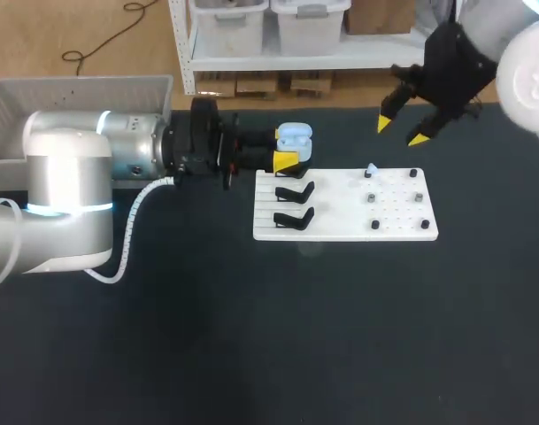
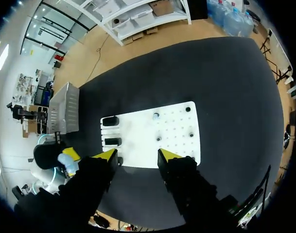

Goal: Pick up each earbud case from the left stands, insert the matching earbuds, close the lid, and place the case in the box.

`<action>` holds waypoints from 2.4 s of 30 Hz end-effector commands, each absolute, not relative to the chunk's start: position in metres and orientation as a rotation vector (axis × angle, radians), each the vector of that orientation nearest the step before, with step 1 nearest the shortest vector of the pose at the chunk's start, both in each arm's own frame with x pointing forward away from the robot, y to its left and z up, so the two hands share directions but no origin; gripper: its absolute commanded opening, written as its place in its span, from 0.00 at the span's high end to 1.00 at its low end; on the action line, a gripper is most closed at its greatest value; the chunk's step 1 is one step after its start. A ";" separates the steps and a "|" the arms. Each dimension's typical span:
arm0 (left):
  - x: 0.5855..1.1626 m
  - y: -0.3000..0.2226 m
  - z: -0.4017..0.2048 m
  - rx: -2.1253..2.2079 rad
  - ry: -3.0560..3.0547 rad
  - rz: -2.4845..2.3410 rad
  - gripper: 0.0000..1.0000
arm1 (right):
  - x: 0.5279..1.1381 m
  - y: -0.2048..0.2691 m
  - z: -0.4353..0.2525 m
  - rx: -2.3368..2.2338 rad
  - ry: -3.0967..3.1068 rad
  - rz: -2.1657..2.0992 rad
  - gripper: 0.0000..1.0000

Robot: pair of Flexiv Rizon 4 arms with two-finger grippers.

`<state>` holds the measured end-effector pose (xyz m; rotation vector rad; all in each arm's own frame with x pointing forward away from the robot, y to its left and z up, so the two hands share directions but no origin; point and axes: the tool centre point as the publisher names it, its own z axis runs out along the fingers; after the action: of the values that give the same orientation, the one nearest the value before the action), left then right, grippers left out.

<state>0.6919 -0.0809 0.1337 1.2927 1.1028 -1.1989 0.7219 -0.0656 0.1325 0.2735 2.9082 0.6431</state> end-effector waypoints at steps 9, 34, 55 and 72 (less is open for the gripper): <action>0.692 -0.081 0.134 1.293 1.104 -1.197 1.00 | 0.741 -0.051 0.071 0.283 2.994 0.214 0.42; 0.692 -0.081 0.134 1.293 1.104 -1.197 1.00 | 0.753 -0.056 0.027 0.277 3.054 0.244 0.60; 0.692 -0.081 0.134 1.293 1.104 -1.197 1.00 | 0.762 -0.058 0.018 0.268 3.045 0.286 0.70; 0.692 -0.081 0.134 1.293 1.104 -1.197 1.00 | 0.767 -0.055 0.012 0.280 3.053 0.297 0.74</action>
<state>0.6919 -0.0808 0.1336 1.2927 1.1029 -1.1989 0.7657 -0.0559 0.0123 0.2796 3.0510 0.2974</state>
